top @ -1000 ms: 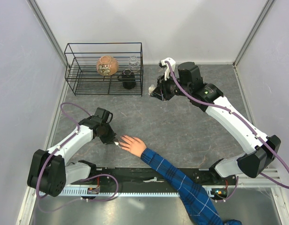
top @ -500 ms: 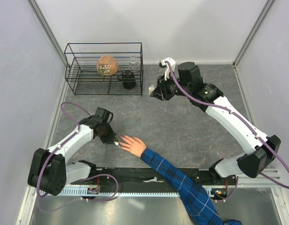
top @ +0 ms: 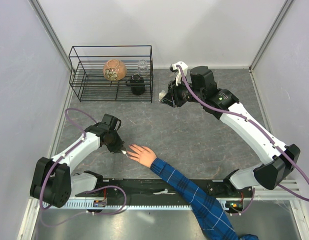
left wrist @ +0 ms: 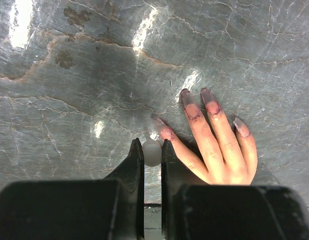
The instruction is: Paint the nails
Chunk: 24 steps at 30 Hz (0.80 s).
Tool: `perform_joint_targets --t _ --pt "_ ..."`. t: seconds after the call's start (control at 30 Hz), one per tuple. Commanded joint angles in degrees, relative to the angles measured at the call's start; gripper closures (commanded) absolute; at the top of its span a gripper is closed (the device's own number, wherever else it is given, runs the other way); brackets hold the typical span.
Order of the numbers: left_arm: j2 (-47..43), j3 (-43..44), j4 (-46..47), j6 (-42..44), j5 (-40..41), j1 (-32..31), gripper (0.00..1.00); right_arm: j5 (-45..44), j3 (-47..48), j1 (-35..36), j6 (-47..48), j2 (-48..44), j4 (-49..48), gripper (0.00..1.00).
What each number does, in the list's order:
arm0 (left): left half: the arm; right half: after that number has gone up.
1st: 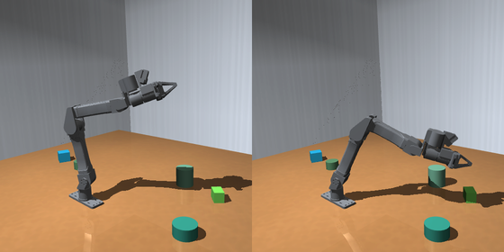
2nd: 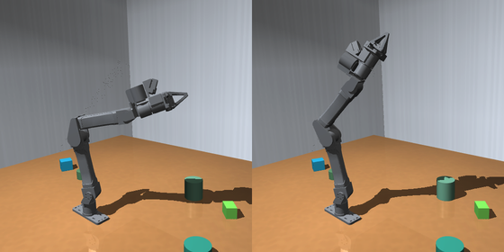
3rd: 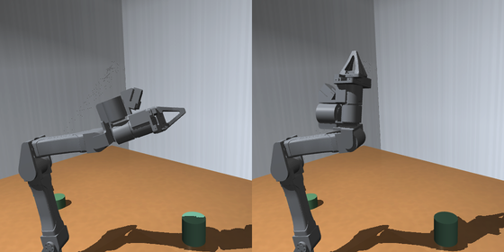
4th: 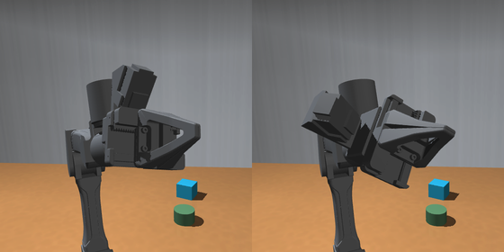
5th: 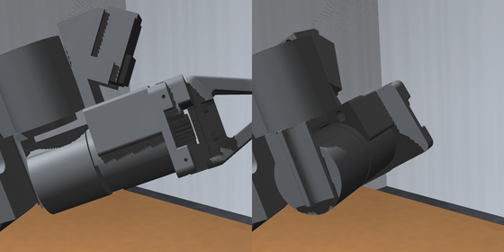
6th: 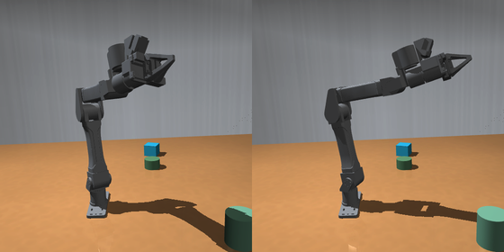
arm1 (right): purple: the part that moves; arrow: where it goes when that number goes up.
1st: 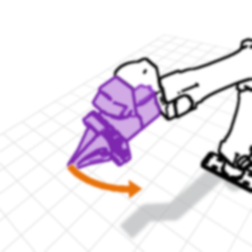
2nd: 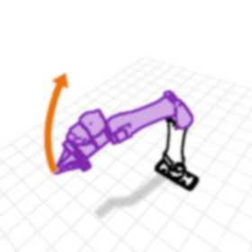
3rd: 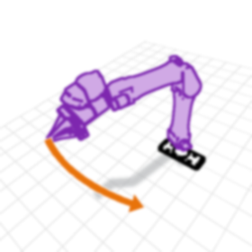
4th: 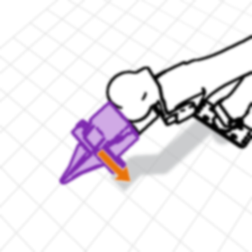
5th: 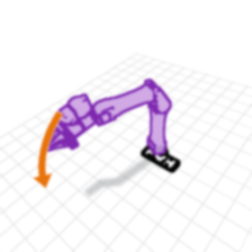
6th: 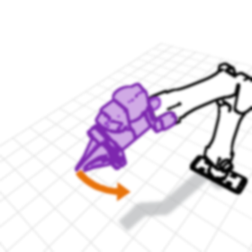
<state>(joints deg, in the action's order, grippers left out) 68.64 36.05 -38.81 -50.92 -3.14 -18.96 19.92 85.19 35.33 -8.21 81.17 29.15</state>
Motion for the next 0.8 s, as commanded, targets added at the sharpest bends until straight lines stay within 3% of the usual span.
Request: perform_joint_targets --t 0.0,0.4,0.77 --pt "0.1 2.0 1.3 1.0 1.2 0.3 0.98 1.0 0.7 -0.3 -0.1 -0.6 -3.0 1.0" --pt "-0.2 3.9 0.5 1.8 1.6 0.4 0.98 1.0 0.5 -0.4 -0.3 -0.9 -2.9 1.0" --pt "-8.0 11.8 -15.8 5.9 2.9 2.9 0.98 0.5 0.3 -0.3 0.5 -2.8 -1.8 1.0"
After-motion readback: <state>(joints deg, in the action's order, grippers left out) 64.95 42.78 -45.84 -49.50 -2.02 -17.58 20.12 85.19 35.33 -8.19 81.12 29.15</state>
